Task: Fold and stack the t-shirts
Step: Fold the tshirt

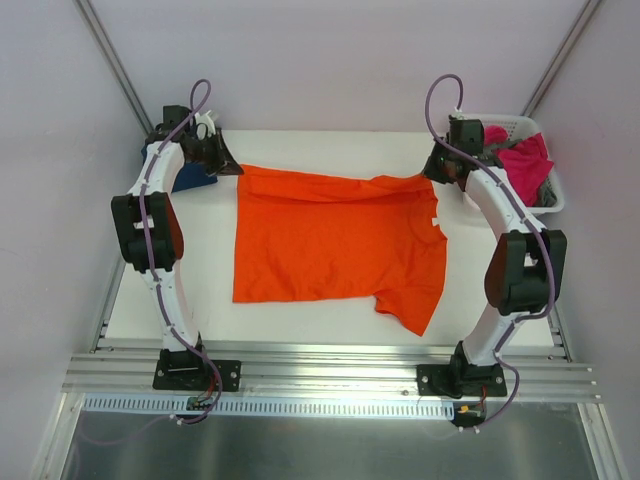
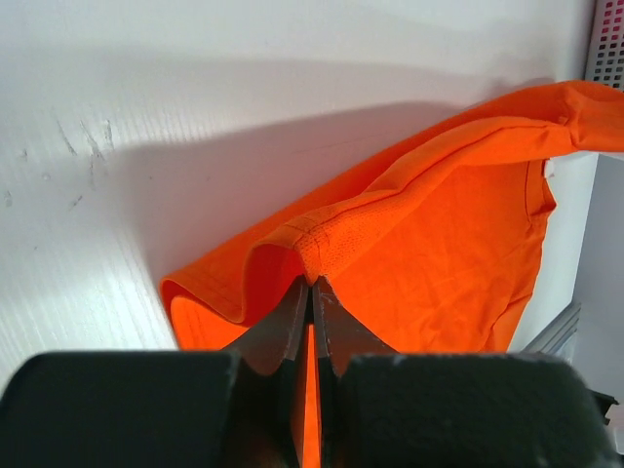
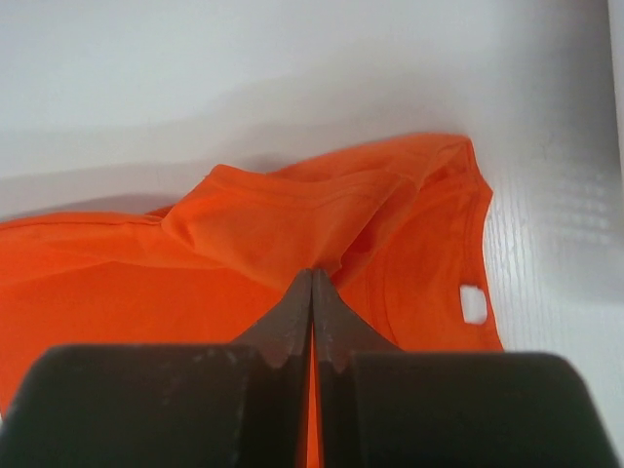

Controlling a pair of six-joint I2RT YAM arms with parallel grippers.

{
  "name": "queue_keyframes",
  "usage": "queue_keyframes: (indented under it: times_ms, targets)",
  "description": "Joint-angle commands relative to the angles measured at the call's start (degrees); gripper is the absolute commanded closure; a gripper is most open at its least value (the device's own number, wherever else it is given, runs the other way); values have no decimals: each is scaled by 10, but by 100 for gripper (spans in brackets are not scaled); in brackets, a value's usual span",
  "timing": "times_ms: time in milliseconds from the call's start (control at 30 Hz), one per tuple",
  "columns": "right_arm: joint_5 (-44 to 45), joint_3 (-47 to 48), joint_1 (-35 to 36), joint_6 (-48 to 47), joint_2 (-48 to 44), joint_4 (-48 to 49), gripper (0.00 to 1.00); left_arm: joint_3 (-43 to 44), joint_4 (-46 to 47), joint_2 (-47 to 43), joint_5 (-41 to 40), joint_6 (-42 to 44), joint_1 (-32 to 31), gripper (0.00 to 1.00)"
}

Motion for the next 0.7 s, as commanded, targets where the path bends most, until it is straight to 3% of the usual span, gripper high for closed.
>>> queue_keyframes:
  times_ms: [0, 667]
  targets:
    - [-9, -17, 4, -2, -56, -2, 99, -15, -9, -52, 21, 3, 8, 100]
    - [-4, -96, 2, -23, -108, -18, 99, -123, -10, -153, 34, 27, 16, 100]
